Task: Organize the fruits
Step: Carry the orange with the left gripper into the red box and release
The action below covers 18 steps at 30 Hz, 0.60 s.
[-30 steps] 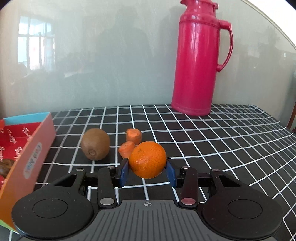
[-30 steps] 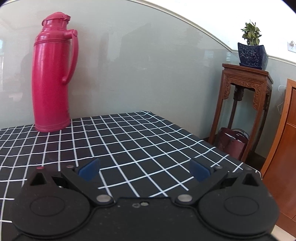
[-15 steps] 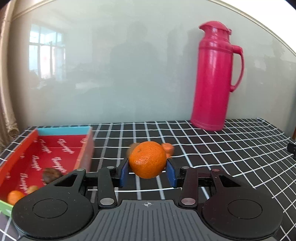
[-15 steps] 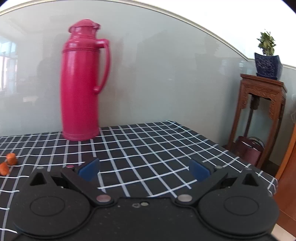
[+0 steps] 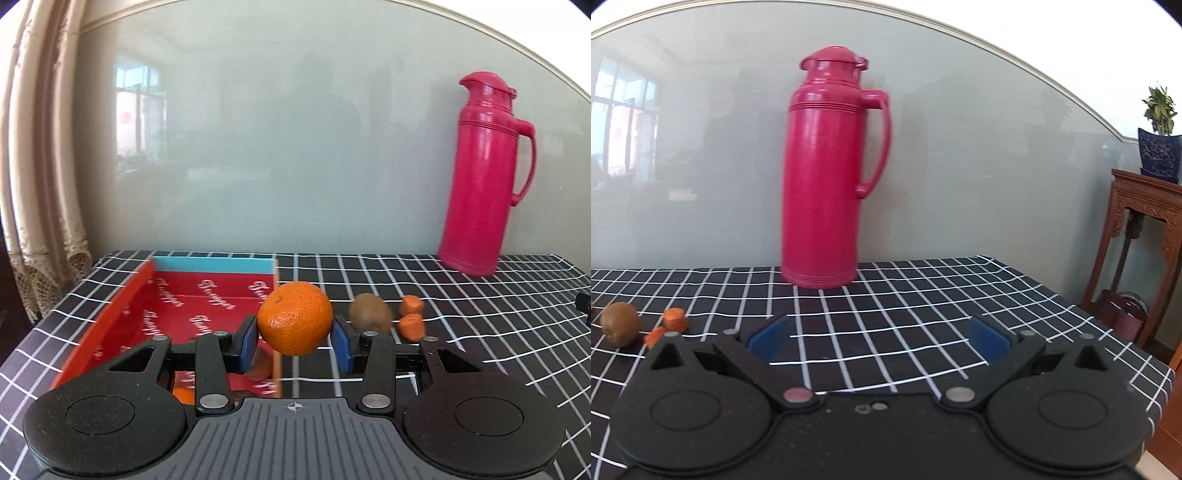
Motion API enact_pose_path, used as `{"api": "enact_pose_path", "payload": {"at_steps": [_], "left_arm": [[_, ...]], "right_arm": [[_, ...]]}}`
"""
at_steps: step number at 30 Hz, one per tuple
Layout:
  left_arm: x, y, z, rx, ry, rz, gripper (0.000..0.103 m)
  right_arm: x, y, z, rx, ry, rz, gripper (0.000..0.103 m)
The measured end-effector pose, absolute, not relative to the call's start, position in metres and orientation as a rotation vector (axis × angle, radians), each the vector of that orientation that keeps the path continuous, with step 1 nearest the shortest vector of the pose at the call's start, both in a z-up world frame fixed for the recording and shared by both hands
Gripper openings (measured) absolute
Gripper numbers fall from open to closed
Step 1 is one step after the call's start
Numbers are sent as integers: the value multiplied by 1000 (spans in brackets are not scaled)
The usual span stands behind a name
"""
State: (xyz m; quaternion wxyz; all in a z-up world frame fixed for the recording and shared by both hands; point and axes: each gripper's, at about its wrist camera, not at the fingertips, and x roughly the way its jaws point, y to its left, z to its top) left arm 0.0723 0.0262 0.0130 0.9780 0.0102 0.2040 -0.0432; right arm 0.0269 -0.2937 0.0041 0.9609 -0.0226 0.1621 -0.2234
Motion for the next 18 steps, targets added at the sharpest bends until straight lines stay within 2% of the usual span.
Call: {"api": "enact_pose_path", "payload": {"at_steps": [18], "left_arm": [[79,80,-2,16,448,24,43]], "right_arm": [[47,-246,2,-50,330,-361,103]]}}
